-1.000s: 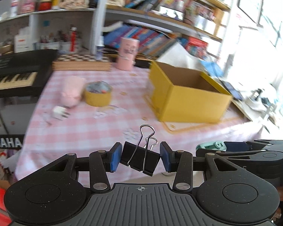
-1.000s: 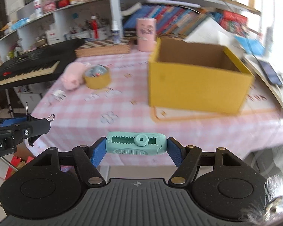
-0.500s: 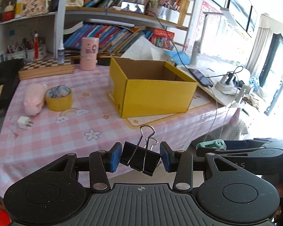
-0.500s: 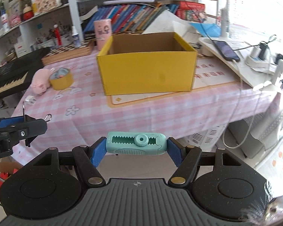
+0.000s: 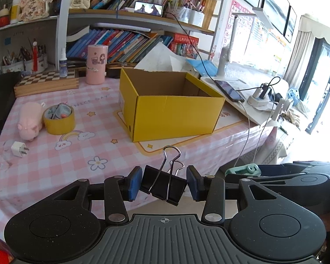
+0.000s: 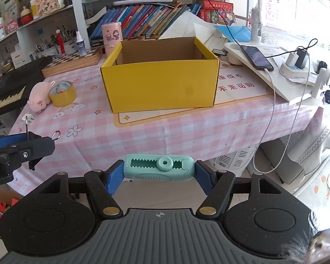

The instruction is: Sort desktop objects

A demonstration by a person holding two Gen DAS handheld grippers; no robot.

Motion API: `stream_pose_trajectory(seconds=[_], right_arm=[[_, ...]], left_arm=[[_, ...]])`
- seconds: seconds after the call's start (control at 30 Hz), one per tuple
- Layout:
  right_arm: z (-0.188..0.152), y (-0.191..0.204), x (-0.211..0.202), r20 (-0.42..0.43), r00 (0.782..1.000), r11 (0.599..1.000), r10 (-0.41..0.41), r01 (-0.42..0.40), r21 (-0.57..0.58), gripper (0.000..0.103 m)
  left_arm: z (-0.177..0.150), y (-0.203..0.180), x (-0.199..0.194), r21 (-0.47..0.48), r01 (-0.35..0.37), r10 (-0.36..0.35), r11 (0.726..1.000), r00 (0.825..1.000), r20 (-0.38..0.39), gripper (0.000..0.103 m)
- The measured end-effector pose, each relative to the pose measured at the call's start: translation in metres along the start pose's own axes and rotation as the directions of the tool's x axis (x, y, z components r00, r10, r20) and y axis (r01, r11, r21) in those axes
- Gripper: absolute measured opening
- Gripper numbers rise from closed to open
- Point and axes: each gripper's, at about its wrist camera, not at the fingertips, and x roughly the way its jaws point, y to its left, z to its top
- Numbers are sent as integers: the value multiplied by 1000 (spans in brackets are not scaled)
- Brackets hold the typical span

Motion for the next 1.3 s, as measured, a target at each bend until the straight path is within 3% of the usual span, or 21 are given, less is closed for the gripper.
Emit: stream_pose_trajectory(seconds=[0.5,0.83,1.07,1.3], right_arm=[[20,-29,26,-38,999,1000,-13,13,10,66],[62,-58,52,4,1000,1000,-7,7,-14,66],[106,-77,70,76,997,998,24,-19,-58,66],[147,-91,90,115,990,993,86,-76,-86,66]], left_arm=[[23,-20,42,20,22,-21,1000,1000,-19,42],[67,-35,76,48,12,-15,999,999,50,42],[108,-40,108,66,-50,42,997,992,117,42],[134,-39,141,74,-119,110,990,987,121,42]])
